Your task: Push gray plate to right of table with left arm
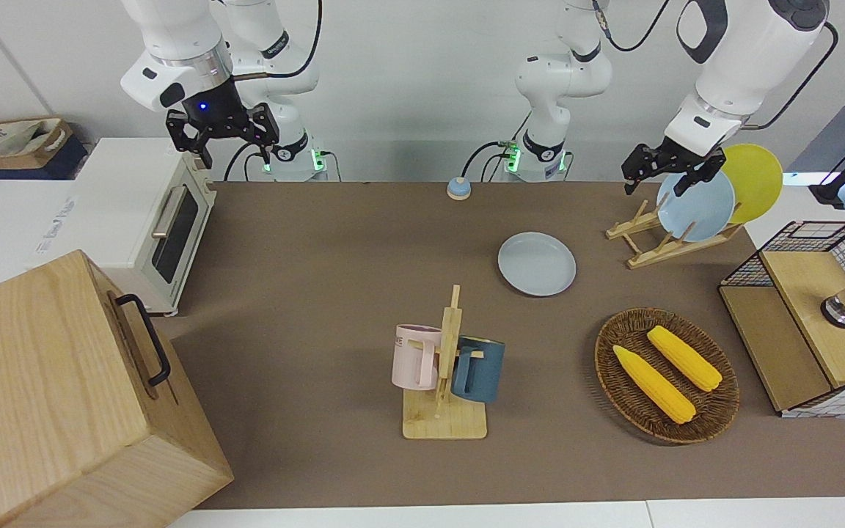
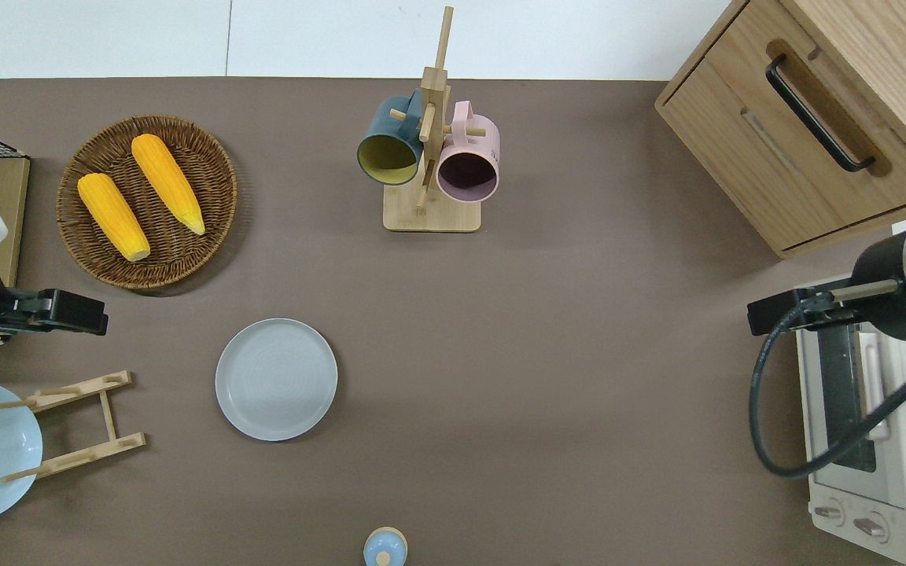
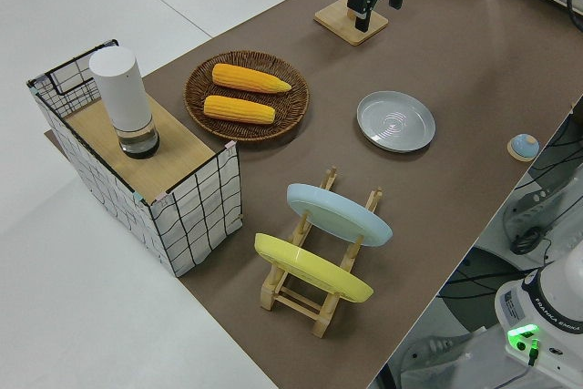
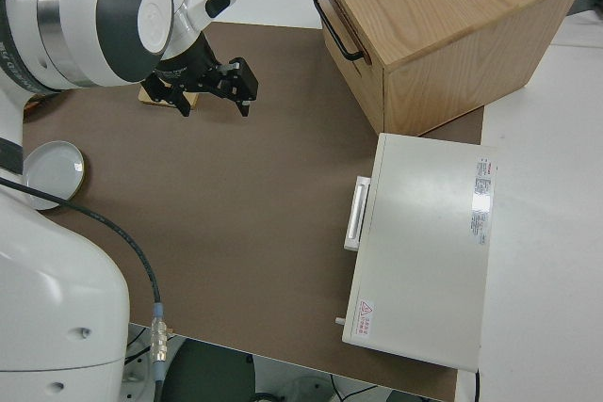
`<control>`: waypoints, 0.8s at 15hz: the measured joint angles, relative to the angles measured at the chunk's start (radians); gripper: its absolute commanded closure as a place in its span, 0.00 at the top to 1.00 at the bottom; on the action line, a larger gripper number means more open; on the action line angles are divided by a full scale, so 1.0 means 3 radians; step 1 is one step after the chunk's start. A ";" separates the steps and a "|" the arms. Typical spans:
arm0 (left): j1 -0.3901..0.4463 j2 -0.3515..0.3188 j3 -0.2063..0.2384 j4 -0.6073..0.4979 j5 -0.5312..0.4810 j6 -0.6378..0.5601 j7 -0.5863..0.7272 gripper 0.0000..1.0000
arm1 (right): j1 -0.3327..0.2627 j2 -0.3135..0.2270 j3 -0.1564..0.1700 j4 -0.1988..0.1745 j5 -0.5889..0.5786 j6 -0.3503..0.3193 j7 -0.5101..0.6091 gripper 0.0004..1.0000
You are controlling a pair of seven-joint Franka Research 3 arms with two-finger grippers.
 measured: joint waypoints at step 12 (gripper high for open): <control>-0.0002 -0.0001 -0.0031 0.0002 0.0000 0.0001 -0.0008 0.99 | 0.0000 0.0000 0.0000 0.0000 0.0000 0.0000 0.0000 0.98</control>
